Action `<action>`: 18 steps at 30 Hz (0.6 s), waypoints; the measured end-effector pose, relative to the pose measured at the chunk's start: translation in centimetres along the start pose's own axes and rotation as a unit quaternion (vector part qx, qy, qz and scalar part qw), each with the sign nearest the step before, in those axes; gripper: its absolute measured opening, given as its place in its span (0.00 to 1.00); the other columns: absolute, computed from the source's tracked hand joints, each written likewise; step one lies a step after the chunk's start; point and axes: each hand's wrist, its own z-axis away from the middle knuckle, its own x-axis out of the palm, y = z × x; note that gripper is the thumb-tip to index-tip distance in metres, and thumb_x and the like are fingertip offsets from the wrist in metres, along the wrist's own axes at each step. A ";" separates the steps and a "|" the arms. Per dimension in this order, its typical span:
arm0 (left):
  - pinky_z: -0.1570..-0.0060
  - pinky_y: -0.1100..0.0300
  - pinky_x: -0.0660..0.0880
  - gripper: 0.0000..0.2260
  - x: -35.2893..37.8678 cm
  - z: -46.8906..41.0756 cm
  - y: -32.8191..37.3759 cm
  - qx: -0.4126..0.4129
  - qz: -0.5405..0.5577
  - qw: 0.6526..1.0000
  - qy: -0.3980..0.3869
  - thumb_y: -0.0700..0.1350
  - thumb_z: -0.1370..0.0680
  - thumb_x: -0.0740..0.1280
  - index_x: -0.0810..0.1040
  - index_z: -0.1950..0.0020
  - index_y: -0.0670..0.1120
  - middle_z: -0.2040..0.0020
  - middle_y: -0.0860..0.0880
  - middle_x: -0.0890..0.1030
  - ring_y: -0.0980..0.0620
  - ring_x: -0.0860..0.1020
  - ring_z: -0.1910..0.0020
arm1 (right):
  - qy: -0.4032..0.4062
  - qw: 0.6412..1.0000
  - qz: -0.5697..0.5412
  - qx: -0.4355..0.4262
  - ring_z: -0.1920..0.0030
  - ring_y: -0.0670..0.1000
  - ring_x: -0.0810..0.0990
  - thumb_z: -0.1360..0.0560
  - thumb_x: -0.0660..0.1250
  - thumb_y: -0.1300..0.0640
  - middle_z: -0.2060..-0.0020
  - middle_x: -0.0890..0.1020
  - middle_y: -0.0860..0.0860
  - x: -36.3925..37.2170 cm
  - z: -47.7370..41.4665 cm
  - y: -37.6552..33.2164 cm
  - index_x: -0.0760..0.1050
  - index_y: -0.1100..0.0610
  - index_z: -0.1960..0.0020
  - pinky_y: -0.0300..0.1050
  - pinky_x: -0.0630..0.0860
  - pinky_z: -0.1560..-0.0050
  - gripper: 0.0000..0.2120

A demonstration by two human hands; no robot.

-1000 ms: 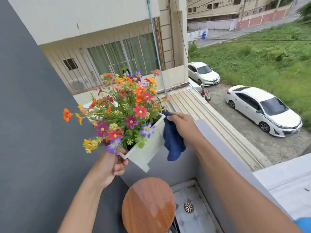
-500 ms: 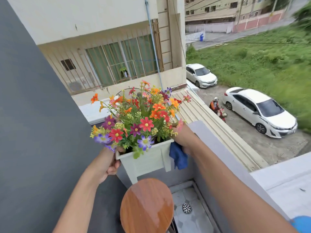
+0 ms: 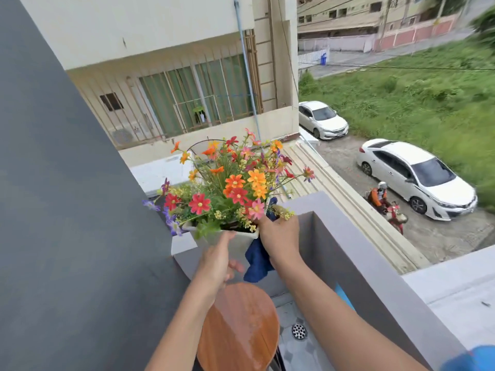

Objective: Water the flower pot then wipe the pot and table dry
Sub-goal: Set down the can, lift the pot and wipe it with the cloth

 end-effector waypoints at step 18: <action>0.81 0.70 0.53 0.15 -2.5 0.0 0.2 -0.038 0.164 0.984 -0.064 0.43 0.18 0.51 0.71 0.60 0.43 0.74 0.47 0.73 0.57 0.61 0.81 | -0.069 0.976 0.084 -0.191 0.38 0.46 0.70 0.21 0.63 0.63 0.39 0.73 0.51 0.0 -0.2 -0.4 0.71 0.59 0.28 0.37 0.64 0.35 0.21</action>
